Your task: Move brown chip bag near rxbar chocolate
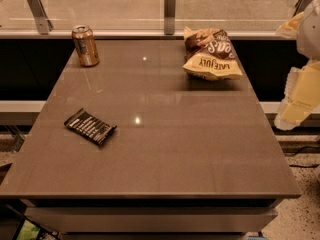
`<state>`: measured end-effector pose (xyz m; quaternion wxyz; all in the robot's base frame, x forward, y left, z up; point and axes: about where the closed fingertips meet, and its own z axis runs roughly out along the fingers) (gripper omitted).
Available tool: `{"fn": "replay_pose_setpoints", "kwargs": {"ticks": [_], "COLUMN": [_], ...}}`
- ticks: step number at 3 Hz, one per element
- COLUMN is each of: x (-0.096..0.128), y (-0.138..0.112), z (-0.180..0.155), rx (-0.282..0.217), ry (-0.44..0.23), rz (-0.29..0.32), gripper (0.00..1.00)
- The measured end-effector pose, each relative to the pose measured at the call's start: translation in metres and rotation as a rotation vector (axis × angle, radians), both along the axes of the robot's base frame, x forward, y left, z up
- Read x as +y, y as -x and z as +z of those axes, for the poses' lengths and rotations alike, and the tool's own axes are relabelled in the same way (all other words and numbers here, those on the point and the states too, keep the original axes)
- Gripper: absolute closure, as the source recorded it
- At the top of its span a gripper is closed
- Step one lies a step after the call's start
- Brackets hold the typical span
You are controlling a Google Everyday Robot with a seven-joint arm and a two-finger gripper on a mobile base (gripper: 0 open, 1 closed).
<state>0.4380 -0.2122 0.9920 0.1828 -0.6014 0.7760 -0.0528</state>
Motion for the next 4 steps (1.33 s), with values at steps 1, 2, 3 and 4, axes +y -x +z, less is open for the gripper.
{"fn": "replay_pose_setpoints", "kwargs": {"ticks": [1, 2, 3, 4], "x": [0.001, 0.003, 0.006, 0.007], "y": [-0.001, -0.010, -0.028, -0.051], "z": [0.001, -0.006, -0.019, -0.034], "rx": [-0.004, -0.015, -0.031, -0.061], "ry": [0.003, 0.068, 0.150, 0.187], "rz": [0.000, -0.016, -0.040, -0.053], "gripper": [0.00, 0.00, 0.00, 0.00]}}
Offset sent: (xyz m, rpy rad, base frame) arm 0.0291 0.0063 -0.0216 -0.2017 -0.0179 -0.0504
